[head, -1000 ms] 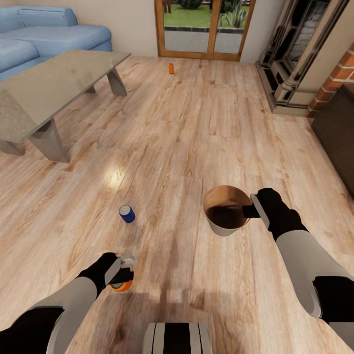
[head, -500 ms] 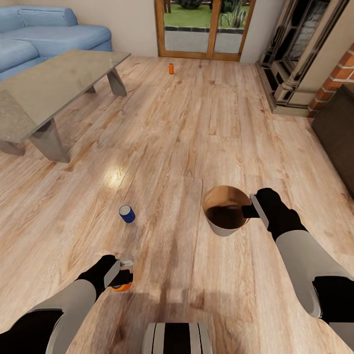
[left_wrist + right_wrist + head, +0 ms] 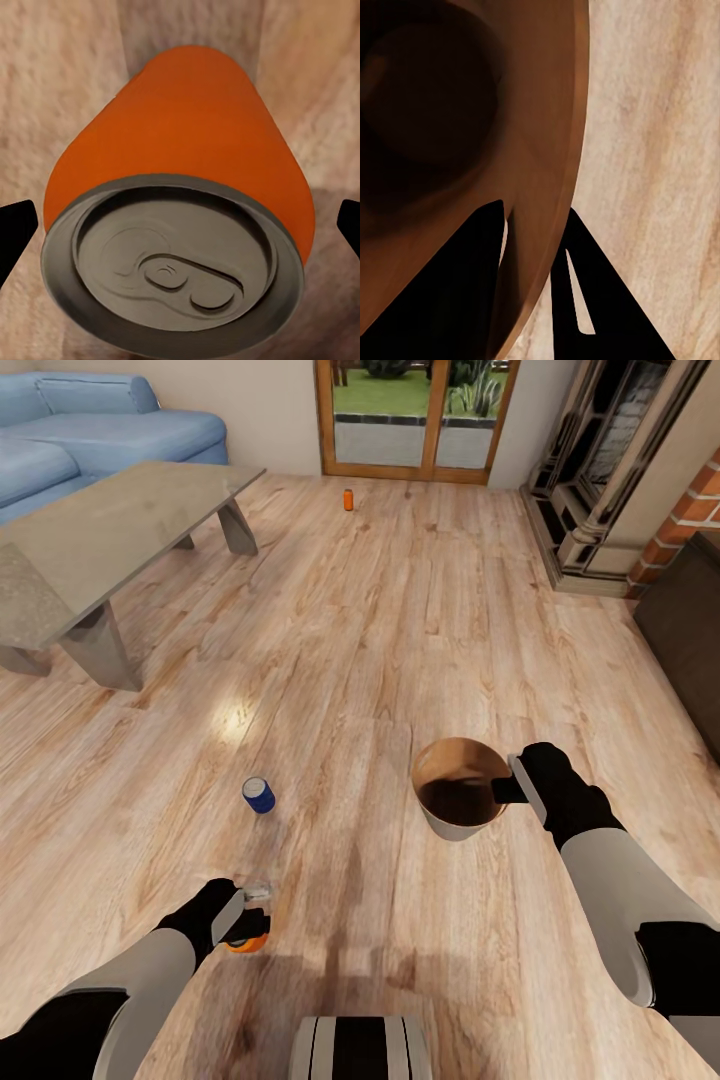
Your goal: Put the three can of soda from the living room inside the tash can in the kitchen.
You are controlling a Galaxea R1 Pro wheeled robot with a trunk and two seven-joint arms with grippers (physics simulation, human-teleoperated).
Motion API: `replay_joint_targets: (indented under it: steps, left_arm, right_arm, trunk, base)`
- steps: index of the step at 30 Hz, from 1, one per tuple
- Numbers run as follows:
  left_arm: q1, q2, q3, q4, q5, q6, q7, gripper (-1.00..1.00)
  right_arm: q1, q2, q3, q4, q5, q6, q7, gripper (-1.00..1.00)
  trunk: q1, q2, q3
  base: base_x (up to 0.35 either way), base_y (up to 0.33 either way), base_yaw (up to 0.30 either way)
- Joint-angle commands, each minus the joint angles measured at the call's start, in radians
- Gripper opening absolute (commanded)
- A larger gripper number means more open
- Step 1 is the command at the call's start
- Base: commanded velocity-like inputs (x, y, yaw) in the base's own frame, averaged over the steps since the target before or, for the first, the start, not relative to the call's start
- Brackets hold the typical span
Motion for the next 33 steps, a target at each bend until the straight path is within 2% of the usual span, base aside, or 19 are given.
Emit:
replay_joint_targets:
  steps: [1,5,6,13,33]
  left_arm:
    - [0.001,0.000,0.000,0.000,0.000,0.000,0.000,1.00]
    - [0.015,0.000,0.001,-0.002,0.002,-0.003,0.001,1.00]
    - [0.018,0.000,0.000,-0.002,0.002,-0.008,0.001,-1.00]
    - [0.025,-0.001,0.000,-0.001,0.002,-0.031,-0.001,-1.00]
    - [0.025,-0.003,-0.003,-0.010,0.003,-0.032,0.001,-1.00]
  right_arm:
    - [0.000,0.000,0.000,0.000,-0.007,0.000,0.003,-1.00]
    - [0.000,0.000,-0.001,0.000,-0.007,0.000,0.003,-1.00]
    - [0.000,0.000,-0.001,0.000,-0.007,0.000,0.003,-1.00]
    - [0.000,0.000,0.000,-0.001,-0.007,0.000,0.003,-1.00]
    - [0.000,0.000,-0.001,-0.001,-0.007,0.000,0.003,-1.00]
  trunk:
    - [0.000,0.000,0.000]
    - [0.000,0.000,0.000]
    - [0.000,0.000,0.000]
    - [0.000,0.000,0.000]
    - [0.000,0.000,0.000]
  base:
    - [0.000,0.000,0.000]
    - [0.000,0.000,0.000]
    - [0.000,0.000,0.000]
    - [0.000,0.000,0.000]
    - [0.000,0.000,0.000]
